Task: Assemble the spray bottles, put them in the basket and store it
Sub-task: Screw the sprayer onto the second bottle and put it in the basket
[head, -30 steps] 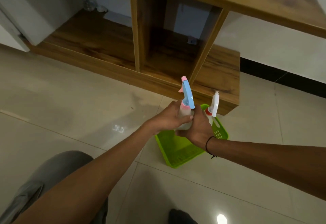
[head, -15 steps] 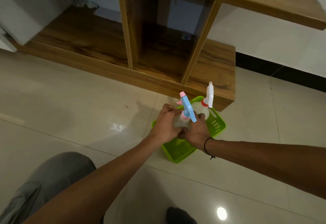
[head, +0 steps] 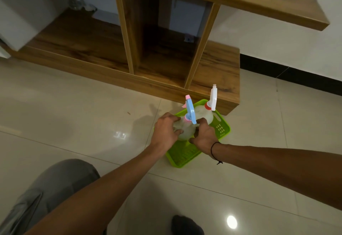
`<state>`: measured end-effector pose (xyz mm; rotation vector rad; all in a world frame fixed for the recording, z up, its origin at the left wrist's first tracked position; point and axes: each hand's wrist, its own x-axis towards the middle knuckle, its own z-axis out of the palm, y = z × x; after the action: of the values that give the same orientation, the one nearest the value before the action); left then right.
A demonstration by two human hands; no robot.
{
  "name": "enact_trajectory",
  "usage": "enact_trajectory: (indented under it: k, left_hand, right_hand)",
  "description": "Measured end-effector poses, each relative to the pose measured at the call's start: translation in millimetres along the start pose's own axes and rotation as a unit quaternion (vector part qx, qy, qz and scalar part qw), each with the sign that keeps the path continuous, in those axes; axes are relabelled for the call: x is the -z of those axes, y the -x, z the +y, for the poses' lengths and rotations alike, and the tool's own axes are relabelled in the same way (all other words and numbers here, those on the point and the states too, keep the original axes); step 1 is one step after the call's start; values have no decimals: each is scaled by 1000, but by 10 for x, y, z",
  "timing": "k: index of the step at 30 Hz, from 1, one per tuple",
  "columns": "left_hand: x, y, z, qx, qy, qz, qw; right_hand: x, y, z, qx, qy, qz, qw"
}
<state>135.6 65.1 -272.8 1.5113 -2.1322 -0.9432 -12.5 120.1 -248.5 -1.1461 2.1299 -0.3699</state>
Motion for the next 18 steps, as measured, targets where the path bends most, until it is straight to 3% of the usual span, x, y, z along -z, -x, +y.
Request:
enact_trajectory:
  k: [6, 11, 18]
  left_hand:
    - [102, 37, 49, 34, -3, 6, 999]
    - [413, 13, 131, 132, 73, 43, 988]
    - [794, -74, 507, 87, 160, 101, 978]
  right_hand:
    - [89, 81, -2, -25, -5, 42, 999]
    - [155, 165, -37, -10, -52, 106, 993]
    - [407, 228, -386, 17, -129, 182, 975]
